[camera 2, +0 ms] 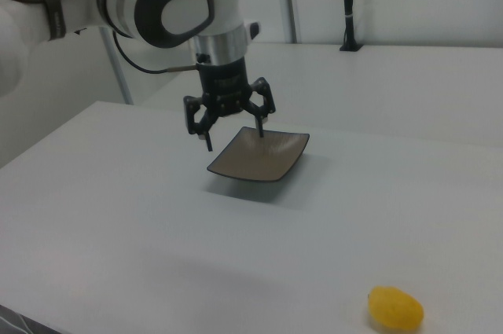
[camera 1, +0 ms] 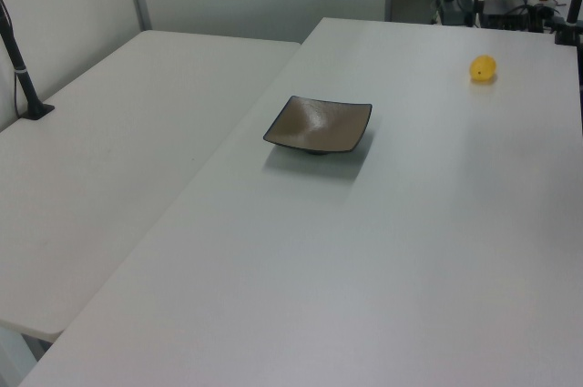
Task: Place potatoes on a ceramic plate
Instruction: 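Move the open gripper over toward the yellow potato, then lower the gripper around the yellow potato and close on it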
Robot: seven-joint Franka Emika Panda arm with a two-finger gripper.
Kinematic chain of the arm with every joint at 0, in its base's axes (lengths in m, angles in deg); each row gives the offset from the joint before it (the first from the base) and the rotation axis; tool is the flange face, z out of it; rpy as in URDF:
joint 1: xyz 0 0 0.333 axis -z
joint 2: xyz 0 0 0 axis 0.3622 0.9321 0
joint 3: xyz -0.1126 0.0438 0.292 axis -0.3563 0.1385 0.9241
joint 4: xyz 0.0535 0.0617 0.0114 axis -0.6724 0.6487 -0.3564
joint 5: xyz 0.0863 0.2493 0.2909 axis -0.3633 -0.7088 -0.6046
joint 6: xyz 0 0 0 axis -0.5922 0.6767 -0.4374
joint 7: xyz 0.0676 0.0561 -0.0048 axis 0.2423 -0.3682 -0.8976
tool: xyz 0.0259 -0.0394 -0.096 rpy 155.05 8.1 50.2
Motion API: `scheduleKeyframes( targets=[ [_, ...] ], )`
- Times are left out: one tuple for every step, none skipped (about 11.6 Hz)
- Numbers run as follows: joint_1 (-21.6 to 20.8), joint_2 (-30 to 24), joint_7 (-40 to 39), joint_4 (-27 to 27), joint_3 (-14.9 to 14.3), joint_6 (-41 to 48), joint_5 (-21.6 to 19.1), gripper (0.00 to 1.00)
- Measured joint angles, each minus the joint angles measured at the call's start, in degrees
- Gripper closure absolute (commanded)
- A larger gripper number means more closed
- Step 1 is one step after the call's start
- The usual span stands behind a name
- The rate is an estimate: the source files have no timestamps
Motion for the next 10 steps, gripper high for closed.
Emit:
scheduleKeyframes(
  targets=[
    [1.91, 0.01, -4.45, 0.05, -0.04, 0.00, 0.75, 0.00],
    [3.78, 0.04, -8.63, 0.08, -0.07, 0.00, 1.61, 0.00],
    [5.57, 0.11, -12.51, 0.16, -0.13, 0.00, 2.49, 0.00],
    [7.20, 0.27, -16.23, 0.28, -0.16, 0.00, 3.52, 0.00],
    [8.65, 0.69, -19.93, 0.34, -0.18, -0.07, 4.78, 0.00],
    [10.10, 1.45, -23.86, 0.44, -0.21, -1.88, 5.90, 0.00],
    [11.58, 2.56, -27.59, 0.57, -0.24, -4.64, 6.36, 0.00],
    [13.09, 4.03, -31.10, 0.67, -0.26, -7.52, 6.45, 0.00],
    [14.42, 5.62, -34.44, 0.71, -0.28, -10.08, 6.71, 0.00],
    [15.74, 7.19, -38.81, 0.73, -0.30, -12.66, 7.41, 0.00]
  ],
)
